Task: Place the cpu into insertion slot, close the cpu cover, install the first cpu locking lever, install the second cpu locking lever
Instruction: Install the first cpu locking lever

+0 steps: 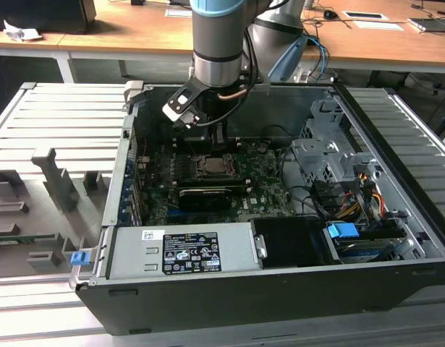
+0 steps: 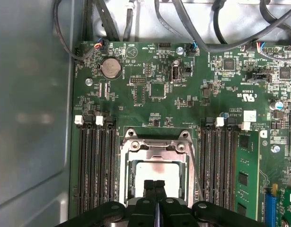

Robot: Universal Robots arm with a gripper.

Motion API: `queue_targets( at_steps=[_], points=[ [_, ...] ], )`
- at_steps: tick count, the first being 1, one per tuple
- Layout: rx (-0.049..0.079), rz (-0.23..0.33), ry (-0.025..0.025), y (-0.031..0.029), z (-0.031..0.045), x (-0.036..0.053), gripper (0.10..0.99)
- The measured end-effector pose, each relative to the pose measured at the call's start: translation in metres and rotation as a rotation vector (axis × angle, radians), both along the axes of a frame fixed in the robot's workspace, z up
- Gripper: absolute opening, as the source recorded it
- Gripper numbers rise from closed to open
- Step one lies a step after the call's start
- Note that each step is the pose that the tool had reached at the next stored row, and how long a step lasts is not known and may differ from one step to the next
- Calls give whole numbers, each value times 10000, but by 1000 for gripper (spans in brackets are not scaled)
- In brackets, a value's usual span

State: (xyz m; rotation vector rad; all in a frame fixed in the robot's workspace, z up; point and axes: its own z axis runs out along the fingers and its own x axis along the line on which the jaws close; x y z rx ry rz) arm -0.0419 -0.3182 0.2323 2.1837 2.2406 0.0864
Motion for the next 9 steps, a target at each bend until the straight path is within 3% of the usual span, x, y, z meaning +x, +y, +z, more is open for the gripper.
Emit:
queue_targets(
  at_steps=[7, 9],
  points=[
    [-19, 0, 0, 0, 122, 0, 106],
    [-21, 0, 0, 0, 203, 0, 106]
  ],
)
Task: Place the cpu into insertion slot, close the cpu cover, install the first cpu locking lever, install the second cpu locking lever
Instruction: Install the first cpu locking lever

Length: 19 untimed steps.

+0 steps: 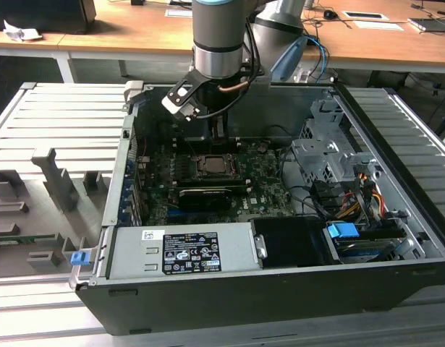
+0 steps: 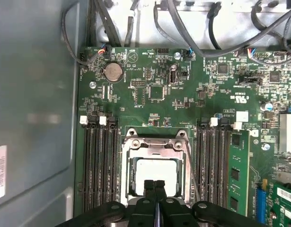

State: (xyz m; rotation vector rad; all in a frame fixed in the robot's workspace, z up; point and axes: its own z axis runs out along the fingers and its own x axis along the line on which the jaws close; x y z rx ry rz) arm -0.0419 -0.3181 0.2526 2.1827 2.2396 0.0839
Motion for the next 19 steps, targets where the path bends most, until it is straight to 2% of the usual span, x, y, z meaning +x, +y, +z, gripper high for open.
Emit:
queue_targets(
  at_steps=[3, 5, 7, 12, 14, 19],
  points=[
    [-18, 1, 0, 0, 232, 0, 106],
    [-41, 1, -2, 1, 290, 0, 106],
    [-45, 179, -1, 0, 291, 0, 106],
    [-57, 1331, -3, 0, 289, 0, 106],
    [-73, 1991, -3, 0, 289, 1, 106],
    [-72, 2628, -6, 0, 289, 2, 106]
  ],
)
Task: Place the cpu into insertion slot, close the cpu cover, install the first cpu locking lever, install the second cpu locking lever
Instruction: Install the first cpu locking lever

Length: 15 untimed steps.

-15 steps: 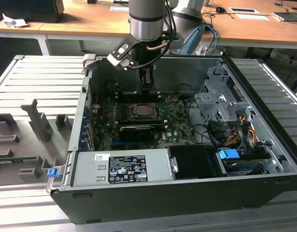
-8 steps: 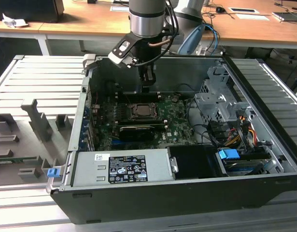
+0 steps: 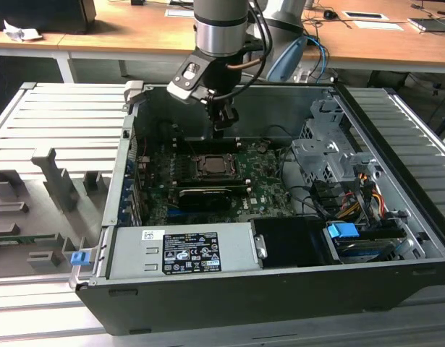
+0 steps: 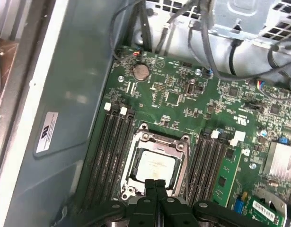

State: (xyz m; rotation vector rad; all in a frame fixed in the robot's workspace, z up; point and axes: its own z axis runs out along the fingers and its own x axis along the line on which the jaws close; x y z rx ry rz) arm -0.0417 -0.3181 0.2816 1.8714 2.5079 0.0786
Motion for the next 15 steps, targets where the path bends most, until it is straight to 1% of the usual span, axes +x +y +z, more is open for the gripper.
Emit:
queue_targets(
  at_steps=[5, 11, 15],
  points=[
    [0, 522, 0, 0, 0, 0, 106],
    [0, 947, 1, 0, 0, 0, 106],
    [0, 1333, 0, 0, 0, 0, 106]
  ],
)
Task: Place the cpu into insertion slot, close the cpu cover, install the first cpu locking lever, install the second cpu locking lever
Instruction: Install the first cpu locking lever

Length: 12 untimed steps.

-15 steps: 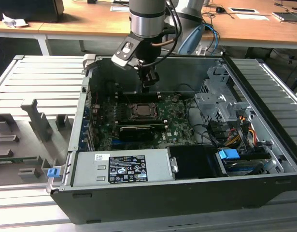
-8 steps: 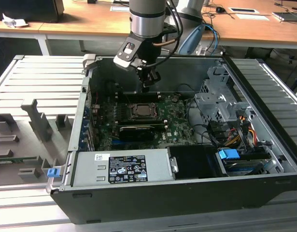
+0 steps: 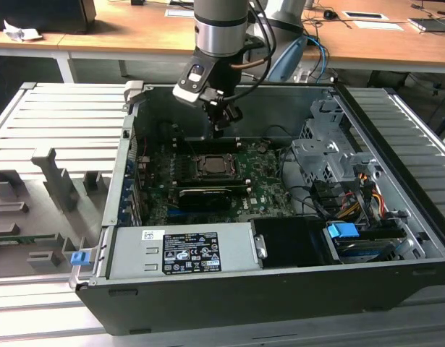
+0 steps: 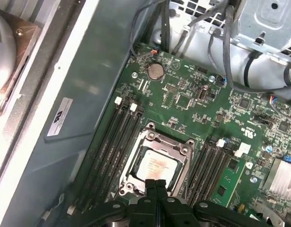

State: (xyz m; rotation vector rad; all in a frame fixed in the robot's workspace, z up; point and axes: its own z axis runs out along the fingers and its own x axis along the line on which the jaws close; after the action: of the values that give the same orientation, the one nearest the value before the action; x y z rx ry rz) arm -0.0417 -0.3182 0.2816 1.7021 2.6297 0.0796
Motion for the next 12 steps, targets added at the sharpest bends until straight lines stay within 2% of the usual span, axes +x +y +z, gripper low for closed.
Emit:
queue_targets(
  at_steps=[9, 12],
  points=[
    [1, 1563, 0, 0, 0, 0, 106],
    [0, 1868, 0, 0, 0, 0, 106]
  ],
)
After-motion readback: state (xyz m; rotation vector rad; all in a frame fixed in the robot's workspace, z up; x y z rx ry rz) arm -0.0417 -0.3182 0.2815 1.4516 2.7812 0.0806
